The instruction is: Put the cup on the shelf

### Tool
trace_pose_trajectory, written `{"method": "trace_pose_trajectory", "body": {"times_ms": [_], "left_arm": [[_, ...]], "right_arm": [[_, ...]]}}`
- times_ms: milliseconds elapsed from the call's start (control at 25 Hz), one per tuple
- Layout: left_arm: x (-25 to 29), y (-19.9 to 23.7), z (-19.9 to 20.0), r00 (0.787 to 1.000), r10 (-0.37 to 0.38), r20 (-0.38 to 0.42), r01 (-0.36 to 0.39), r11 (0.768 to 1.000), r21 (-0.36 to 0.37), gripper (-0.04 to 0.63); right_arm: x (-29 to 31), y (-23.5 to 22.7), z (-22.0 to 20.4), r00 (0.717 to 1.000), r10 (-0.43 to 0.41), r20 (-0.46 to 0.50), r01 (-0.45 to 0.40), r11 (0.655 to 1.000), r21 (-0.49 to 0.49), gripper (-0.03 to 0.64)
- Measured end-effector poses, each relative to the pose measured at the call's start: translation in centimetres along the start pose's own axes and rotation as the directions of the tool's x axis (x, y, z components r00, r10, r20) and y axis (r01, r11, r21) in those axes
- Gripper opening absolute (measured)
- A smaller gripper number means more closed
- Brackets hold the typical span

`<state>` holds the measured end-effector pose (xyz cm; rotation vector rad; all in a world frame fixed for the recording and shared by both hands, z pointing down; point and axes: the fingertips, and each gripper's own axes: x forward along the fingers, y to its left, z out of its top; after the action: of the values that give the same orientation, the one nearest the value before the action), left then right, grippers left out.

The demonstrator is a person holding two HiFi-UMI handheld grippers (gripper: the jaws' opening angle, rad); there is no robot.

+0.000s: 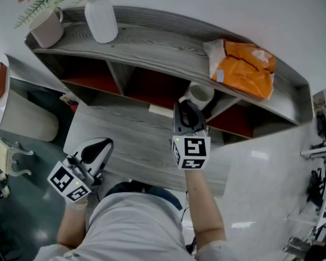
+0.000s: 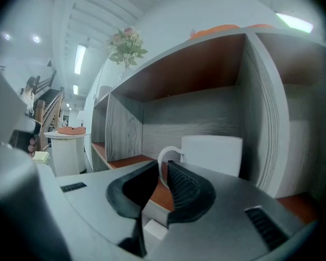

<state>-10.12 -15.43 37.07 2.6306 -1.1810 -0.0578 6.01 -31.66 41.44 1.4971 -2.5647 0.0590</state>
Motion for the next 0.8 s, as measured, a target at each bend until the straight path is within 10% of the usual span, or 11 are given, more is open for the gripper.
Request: {"method": "trace_pose_trajectory", "body": {"times_ms": [800], "left_arm": [[2.9, -1.9, 0.3, 0.993, -0.116, -0.012, 0.116, 0.993, 0.013, 0.015]], "right_arm": [[-4.5, -0.7, 0.3, 0.999, -0.012, 0.033, 0.009, 0.996, 0.086, 0.067]]}}
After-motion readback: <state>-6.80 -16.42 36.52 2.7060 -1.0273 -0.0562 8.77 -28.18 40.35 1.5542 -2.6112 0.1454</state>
